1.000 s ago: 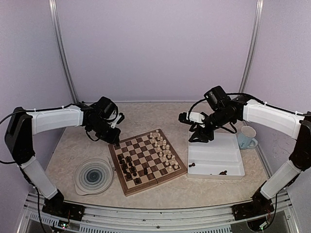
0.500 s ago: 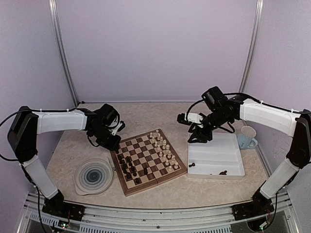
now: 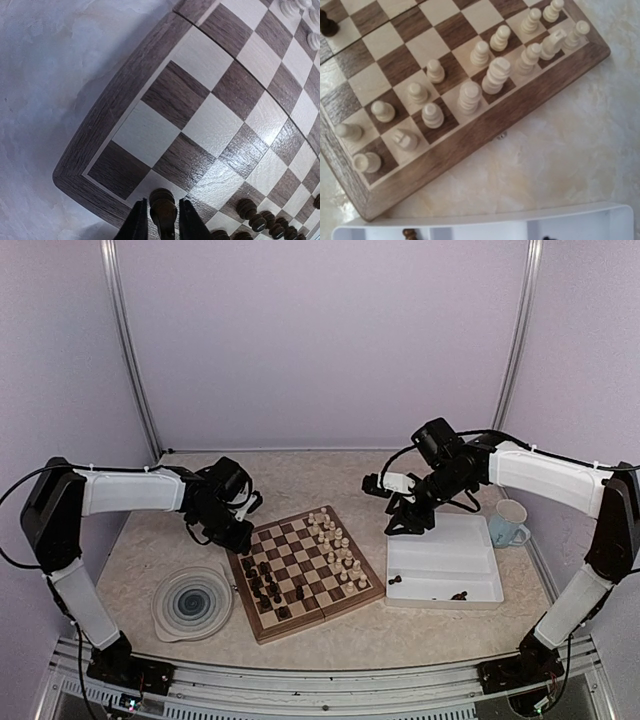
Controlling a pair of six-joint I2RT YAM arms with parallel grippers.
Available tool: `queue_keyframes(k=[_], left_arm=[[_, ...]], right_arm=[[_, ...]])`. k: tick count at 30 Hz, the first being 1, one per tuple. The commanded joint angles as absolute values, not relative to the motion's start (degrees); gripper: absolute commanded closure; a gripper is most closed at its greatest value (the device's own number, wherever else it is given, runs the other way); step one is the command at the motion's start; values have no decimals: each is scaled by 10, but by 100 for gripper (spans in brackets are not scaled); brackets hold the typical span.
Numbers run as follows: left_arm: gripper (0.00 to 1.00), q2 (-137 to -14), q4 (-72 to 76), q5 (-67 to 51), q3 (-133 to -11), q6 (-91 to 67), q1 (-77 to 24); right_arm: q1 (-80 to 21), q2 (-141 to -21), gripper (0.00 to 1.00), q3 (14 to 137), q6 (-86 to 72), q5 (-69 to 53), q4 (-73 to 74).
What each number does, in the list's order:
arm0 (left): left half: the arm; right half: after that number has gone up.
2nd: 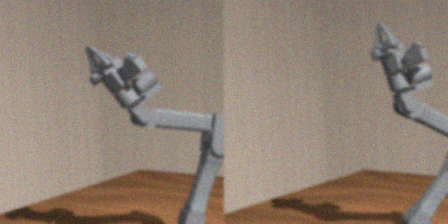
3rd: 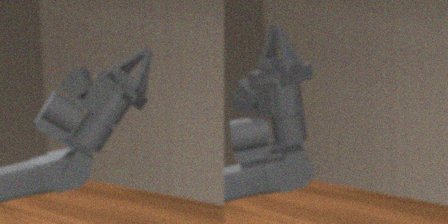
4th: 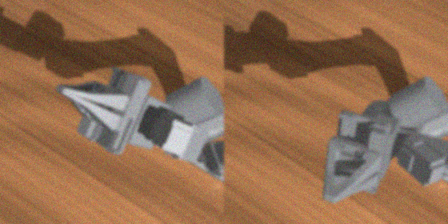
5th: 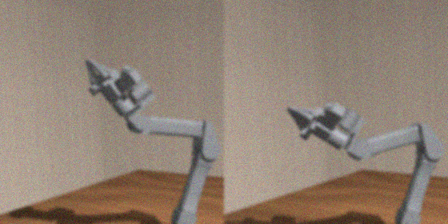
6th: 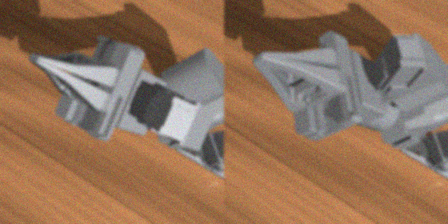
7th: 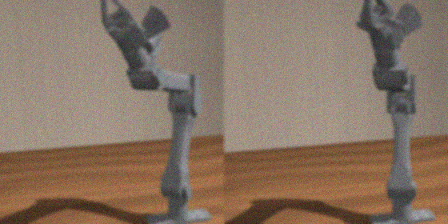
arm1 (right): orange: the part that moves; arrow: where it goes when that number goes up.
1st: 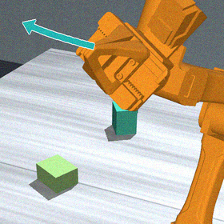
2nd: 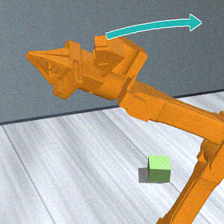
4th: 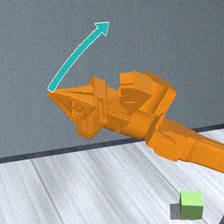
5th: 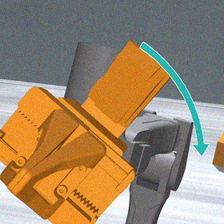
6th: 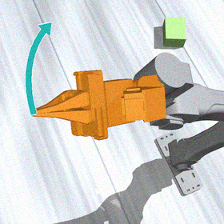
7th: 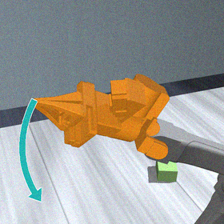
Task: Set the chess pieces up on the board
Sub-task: Place the knight at g8.
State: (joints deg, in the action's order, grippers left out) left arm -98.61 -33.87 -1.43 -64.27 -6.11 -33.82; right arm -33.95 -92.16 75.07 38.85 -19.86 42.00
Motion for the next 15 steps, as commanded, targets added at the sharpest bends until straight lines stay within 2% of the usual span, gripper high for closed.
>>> queue_keyframes(k=[1, 10, 15], left_arm=[[70, -999, -348, 14, -648, -68, -348], [53, -951, -350, 64, -689, -74, -372], [53, -913, -336, 90, -731, -39, -437]], right_arm=[[-335, -924, 47, 763, 383, -210, 430], [-335, -917, 47, 762, 382, -209, 430], [-335, -906, 47, 750, 382, -206, 425]])
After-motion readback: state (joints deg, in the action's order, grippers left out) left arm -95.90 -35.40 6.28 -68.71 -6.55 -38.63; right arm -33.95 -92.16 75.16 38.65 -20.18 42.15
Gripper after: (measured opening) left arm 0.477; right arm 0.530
